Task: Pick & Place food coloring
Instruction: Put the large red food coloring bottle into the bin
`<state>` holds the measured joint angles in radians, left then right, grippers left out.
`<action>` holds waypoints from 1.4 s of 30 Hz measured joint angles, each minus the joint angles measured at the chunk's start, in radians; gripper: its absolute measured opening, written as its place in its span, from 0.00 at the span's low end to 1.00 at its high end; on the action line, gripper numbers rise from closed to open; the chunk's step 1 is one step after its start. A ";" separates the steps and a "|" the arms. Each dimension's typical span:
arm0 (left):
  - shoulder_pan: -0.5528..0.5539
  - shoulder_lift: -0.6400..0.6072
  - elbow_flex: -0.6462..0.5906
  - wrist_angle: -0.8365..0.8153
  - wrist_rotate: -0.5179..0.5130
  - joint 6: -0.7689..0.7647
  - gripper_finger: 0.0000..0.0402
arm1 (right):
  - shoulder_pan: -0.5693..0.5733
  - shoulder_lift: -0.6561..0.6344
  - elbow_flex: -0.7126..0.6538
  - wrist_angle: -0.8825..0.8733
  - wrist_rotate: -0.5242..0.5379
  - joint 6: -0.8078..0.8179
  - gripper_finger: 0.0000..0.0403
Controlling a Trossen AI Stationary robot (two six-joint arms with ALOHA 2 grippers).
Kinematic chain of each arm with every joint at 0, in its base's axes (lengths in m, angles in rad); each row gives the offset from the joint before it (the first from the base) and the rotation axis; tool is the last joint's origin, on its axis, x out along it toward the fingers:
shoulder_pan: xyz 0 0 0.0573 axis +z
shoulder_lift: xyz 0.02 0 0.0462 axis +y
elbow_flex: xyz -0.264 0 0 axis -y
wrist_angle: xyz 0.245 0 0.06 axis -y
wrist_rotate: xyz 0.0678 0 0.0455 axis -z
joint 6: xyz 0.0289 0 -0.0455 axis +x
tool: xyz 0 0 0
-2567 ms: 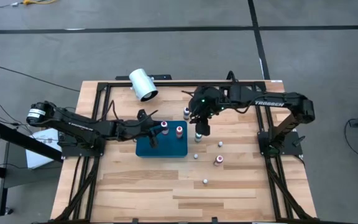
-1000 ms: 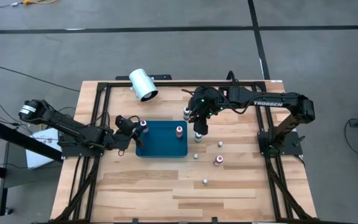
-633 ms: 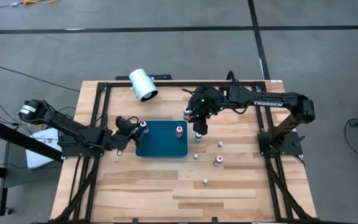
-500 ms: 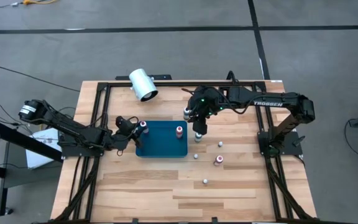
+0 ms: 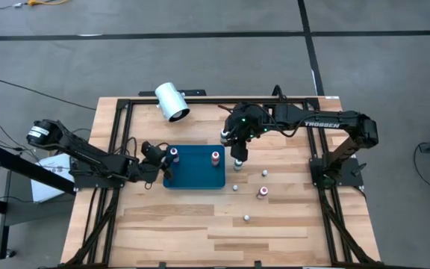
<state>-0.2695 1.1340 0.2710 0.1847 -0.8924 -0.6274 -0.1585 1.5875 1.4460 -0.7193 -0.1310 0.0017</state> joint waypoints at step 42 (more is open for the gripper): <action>0.000 -0.009 0.002 0.015 0.071 -0.026 0.55 | 0.012 0.000 0.000 -0.046 -0.004 -0.002 0.30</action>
<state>-0.2695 1.1253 0.2726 0.1996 -0.8215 -0.6537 -0.1461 1.5875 1.4456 -0.7649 -0.1347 0.0002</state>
